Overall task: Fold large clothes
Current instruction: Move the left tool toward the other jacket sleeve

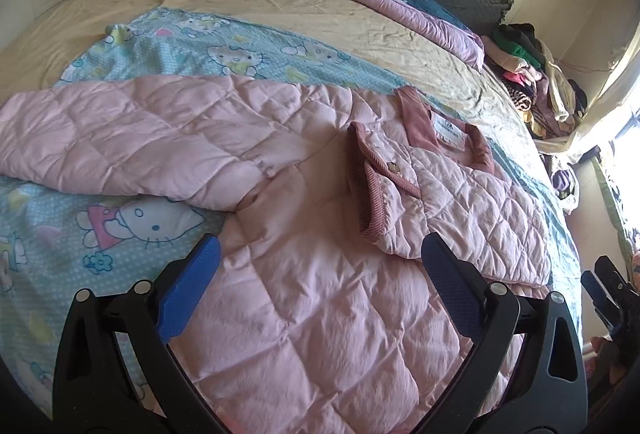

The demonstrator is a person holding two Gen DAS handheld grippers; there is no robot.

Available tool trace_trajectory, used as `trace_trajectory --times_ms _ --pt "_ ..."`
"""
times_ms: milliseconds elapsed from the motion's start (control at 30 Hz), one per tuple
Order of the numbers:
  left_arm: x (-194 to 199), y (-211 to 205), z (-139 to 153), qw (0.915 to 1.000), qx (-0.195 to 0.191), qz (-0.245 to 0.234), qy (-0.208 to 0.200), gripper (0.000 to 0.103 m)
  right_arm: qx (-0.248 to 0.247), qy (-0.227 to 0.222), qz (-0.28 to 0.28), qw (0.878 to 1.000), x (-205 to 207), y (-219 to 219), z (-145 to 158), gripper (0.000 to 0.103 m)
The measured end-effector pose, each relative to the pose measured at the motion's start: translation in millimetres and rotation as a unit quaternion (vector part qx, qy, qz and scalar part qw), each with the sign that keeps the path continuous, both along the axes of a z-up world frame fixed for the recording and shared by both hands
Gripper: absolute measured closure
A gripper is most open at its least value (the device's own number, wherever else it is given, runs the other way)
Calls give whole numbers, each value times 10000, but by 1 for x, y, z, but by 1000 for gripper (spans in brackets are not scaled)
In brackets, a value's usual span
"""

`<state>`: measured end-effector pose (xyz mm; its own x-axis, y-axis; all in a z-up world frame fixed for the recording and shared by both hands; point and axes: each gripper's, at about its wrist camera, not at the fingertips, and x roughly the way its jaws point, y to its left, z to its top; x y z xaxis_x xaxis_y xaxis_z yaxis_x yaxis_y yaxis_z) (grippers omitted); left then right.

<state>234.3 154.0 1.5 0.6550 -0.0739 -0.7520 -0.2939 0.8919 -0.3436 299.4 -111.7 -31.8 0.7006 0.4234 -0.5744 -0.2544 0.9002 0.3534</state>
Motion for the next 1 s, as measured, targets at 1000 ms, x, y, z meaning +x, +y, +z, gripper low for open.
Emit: trace_trajectory --times_ms 1000 --pt "-61 96 4 9966 -144 783 -208 9 -299 -418 1113 9925 -27 138 38 4"
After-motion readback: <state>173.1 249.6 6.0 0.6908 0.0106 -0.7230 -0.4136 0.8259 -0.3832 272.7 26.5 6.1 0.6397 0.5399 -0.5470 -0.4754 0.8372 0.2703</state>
